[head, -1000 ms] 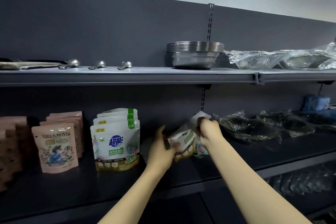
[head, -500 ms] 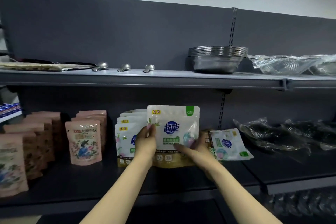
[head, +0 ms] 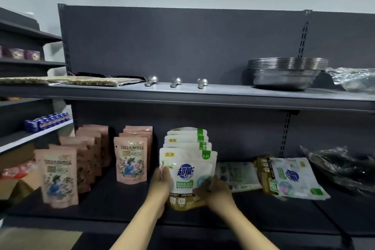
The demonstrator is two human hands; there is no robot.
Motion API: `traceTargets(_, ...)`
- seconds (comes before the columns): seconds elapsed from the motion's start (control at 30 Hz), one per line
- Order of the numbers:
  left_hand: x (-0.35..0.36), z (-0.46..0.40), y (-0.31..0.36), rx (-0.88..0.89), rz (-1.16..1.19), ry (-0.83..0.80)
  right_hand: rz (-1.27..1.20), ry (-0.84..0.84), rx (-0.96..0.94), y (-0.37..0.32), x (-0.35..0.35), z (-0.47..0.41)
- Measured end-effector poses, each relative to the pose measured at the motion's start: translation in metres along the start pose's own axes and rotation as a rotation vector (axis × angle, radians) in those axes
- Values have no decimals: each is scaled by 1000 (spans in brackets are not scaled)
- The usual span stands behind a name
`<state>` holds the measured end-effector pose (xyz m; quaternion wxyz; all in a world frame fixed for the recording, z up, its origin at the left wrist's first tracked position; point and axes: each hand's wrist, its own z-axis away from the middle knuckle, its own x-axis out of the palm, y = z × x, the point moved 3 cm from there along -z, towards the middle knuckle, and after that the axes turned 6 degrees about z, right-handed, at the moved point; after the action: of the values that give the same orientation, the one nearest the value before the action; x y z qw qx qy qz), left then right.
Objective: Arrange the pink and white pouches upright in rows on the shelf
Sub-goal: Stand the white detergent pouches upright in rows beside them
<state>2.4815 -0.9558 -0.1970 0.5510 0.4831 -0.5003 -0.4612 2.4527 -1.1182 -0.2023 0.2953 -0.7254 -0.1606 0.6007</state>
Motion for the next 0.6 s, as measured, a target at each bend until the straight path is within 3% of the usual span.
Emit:
traceTargets(0.37,-15,-6,-16,-131,23,-128,-163,-2,144,-5,19,3)
traceTargets(0.6,-22,-14,-16,-139,-170,-165,-133,-25,192,-9,18,5)
